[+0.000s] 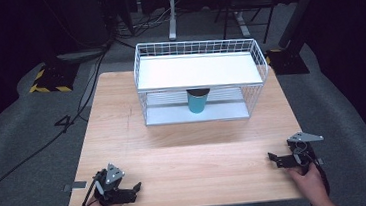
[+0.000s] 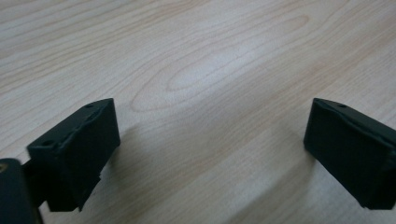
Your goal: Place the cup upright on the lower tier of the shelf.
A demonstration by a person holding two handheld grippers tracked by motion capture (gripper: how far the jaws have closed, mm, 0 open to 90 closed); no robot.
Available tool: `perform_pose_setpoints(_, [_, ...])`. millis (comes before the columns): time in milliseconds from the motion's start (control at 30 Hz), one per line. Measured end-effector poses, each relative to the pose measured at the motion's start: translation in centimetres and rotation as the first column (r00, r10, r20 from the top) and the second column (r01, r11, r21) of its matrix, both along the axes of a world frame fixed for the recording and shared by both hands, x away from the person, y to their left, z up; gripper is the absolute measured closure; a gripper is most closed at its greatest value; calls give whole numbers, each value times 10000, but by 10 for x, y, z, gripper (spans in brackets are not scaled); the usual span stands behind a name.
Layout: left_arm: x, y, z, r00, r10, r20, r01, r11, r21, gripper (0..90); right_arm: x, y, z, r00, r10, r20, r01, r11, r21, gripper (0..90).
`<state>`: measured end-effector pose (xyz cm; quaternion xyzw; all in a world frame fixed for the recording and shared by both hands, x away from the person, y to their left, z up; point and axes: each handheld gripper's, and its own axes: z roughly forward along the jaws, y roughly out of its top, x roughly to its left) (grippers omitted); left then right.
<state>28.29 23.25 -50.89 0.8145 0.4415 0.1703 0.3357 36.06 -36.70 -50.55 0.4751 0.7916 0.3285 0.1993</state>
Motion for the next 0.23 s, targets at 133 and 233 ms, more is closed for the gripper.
perform_pose_setpoints(133, [1,-2,0,9997,253,-57,-253,9997,-13,3,0,0,0,10000,1,-3,-1,10000,-4,7])
perform_pose_setpoints(233, [0,-2,-1,9996,267,-27,-268,9996,-22,3,0,0,0,10000,2,-5,-2,10000,-6,7])
